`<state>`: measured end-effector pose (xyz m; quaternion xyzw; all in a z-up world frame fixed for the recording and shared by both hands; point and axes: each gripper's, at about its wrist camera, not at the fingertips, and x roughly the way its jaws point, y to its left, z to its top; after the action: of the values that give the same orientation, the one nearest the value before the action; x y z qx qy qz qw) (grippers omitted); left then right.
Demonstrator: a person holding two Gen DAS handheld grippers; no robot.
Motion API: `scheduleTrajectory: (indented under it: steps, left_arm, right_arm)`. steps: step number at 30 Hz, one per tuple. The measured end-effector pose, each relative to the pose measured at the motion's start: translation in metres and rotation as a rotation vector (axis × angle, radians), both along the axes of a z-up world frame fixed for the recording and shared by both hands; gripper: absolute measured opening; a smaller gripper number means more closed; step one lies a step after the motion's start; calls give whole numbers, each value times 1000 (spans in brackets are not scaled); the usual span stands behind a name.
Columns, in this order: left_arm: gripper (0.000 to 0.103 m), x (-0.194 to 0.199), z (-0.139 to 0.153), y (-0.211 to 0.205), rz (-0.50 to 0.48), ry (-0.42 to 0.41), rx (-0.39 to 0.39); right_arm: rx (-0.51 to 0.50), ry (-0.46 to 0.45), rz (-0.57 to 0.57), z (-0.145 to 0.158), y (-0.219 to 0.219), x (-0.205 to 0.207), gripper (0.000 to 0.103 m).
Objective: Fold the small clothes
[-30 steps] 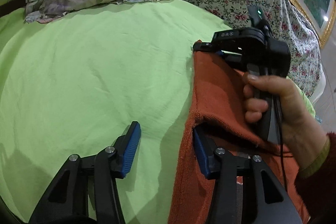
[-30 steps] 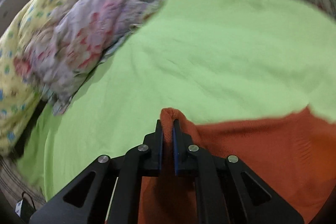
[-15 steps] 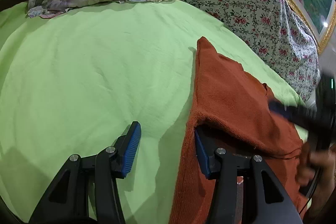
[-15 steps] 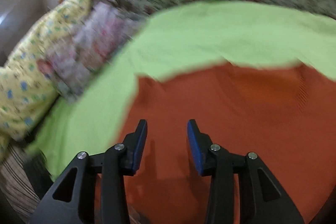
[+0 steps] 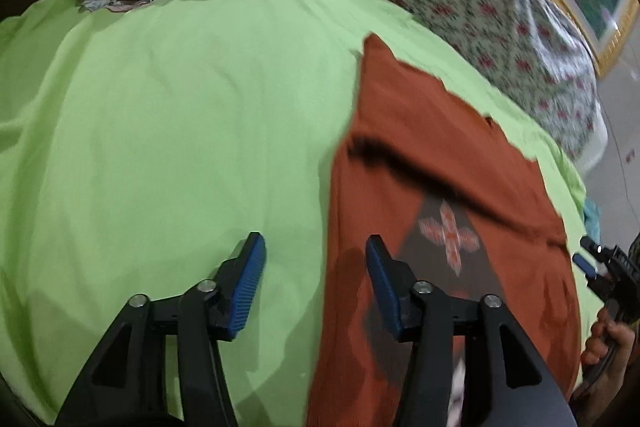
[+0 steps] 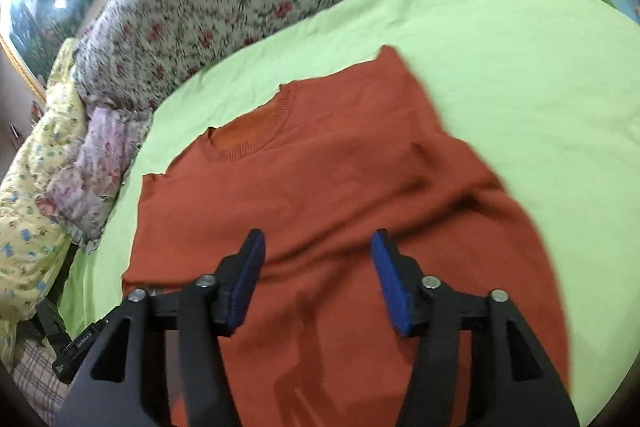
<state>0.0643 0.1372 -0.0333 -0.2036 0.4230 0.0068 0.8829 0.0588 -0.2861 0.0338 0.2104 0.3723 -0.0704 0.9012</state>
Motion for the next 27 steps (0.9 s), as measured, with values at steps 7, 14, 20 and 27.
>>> scheduleTrajectory:
  steps: [7,14,20,27]
  left_arm:
    - [64,-72,-3,-18,-110,44,22]
    - [67,-119,-7,-37,-201,82,52]
    - [68,-147,-15,-41,-234,117,38]
    - [71,-157,-28,-57,-286,162,13]
  right_arm:
    - [34,-1,-14,-8,-20,-84,58]
    - [40,-20,3,-7,-30,-141,58]
    - [36,-18,33,-9,-37,-192,58]
    - [77,23,35,-27,-52,-242,58]
